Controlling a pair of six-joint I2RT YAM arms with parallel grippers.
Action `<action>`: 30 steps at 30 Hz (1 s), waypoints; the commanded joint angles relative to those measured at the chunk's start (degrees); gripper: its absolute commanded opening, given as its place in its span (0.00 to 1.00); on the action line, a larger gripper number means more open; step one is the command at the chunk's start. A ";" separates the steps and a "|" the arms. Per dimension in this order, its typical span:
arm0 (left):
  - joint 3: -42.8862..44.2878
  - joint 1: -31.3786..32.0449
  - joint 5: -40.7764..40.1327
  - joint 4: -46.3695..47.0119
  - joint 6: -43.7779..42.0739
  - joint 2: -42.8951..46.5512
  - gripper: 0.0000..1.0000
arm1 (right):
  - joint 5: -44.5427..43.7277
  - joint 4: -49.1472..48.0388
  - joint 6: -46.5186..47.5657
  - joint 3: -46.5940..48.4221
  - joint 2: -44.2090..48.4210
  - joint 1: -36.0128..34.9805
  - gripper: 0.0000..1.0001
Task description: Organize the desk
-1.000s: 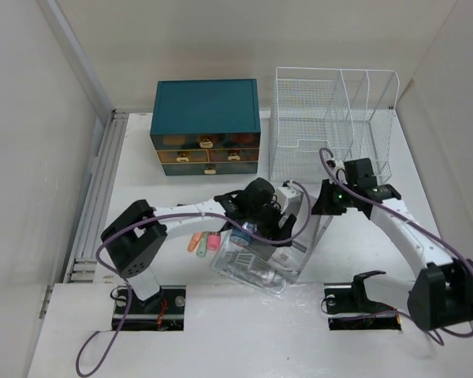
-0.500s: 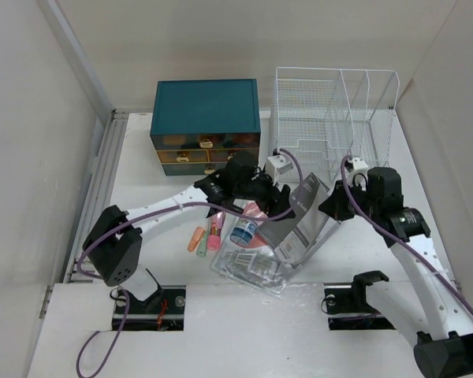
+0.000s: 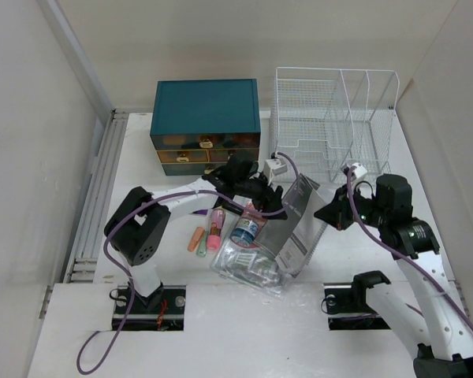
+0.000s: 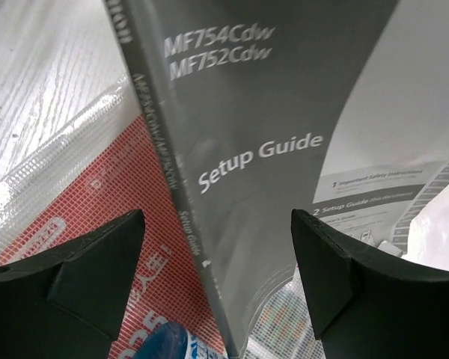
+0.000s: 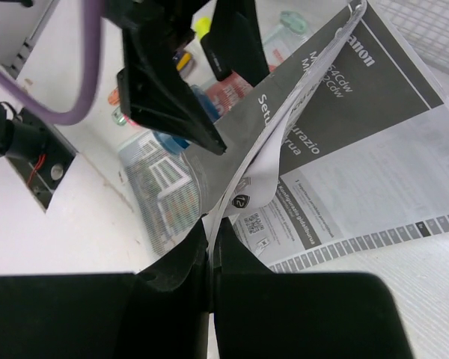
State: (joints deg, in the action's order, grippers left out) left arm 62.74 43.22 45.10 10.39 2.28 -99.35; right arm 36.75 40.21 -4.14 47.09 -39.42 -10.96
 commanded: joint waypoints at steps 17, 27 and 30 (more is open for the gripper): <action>1.07 0.81 12.55 1.65 -2.11 -5.85 0.59 | 8.60 -5.31 2.56 1.87 2.59 -0.46 0.00; -0.07 2.66 13.08 6.83 3.33 -1.38 0.00 | 6.76 -5.84 2.03 1.86 3.65 -0.46 0.00; -0.07 2.66 10.80 6.84 3.87 2.13 0.00 | 4.65 -5.84 1.51 1.86 4.87 -0.46 0.07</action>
State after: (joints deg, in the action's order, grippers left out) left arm 62.33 45.54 55.09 13.72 5.96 -104.12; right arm 42.19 39.90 -3.01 47.00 -36.10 -10.96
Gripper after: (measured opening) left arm 0.099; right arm 0.067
